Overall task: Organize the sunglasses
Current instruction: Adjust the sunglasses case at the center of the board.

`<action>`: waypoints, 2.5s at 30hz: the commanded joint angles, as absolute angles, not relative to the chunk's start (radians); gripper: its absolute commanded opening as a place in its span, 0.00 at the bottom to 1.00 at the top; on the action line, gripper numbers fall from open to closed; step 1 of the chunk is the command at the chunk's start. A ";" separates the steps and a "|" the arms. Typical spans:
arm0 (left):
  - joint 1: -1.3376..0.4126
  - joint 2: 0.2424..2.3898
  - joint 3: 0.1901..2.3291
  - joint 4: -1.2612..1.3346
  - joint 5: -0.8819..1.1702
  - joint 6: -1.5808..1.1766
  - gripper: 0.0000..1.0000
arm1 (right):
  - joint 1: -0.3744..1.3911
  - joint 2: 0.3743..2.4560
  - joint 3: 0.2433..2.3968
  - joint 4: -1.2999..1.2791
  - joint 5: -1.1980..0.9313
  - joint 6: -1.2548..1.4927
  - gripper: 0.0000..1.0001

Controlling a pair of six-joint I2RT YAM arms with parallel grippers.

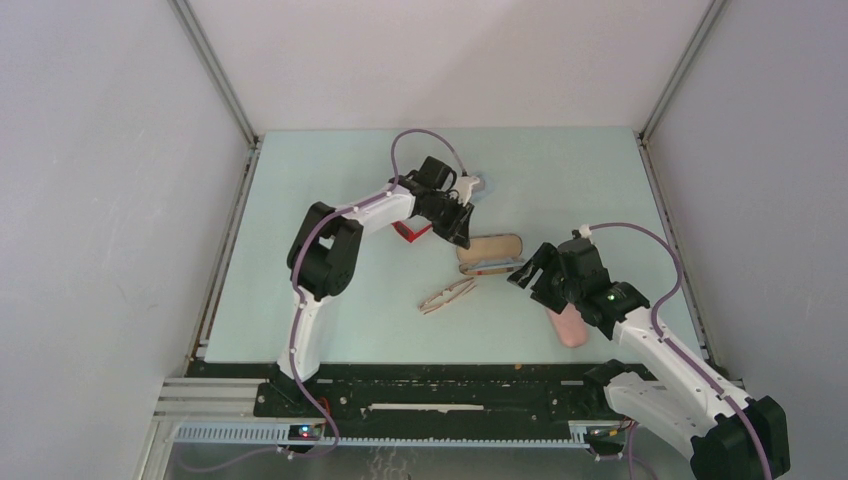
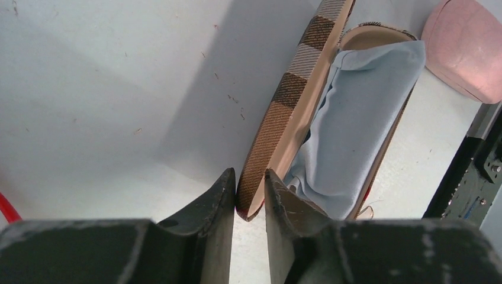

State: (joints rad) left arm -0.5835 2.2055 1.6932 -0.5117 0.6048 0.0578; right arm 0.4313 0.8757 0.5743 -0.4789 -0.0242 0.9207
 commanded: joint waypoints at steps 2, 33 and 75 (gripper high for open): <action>-0.591 2.166 1.645 -0.466 0.580 0.021 0.26 | 0.426 0.878 0.566 -0.453 -0.024 0.904 0.78; -0.606 1.620 1.111 -0.184 0.030 -0.333 0.00 | 0.598 1.039 0.568 -0.312 -0.049 1.130 0.79; -0.601 1.174 0.836 -0.419 -0.421 -0.484 0.00 | 0.823 1.794 1.007 -0.432 0.011 1.724 0.52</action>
State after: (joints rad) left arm -0.6037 1.2091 0.8524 -0.4507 -0.3977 -0.4709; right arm 0.8074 1.7477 0.9974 -0.4763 -0.0349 1.6733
